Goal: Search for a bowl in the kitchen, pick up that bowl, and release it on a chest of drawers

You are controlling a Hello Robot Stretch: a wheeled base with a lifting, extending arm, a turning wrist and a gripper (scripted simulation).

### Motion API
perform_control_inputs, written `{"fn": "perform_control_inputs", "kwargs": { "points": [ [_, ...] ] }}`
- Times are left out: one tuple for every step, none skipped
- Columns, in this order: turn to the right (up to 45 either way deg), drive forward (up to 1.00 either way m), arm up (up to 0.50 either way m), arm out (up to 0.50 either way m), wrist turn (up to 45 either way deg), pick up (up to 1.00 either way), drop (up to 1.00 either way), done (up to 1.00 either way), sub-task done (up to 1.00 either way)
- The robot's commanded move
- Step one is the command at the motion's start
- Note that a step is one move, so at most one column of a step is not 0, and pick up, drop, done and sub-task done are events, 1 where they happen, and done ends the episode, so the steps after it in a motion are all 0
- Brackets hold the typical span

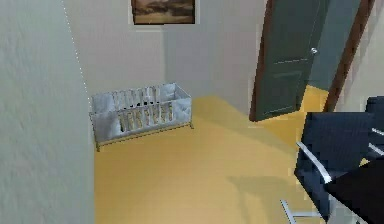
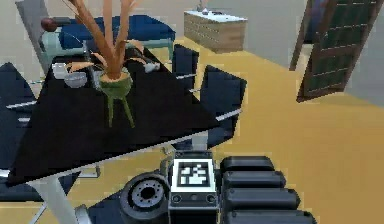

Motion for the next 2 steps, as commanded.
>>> {"fn": "perform_control_inputs", "kwargs": {
  "points": [
    [0.0, 0.35, 0.00, 0.00, 0.0, 0.00, 0.00, 0.00, 0.00],
    [21.0, 0.00, 0.00, 0.00, 0.0, 0.00, 0.00, 0.00, 0.00]
  ]
}}
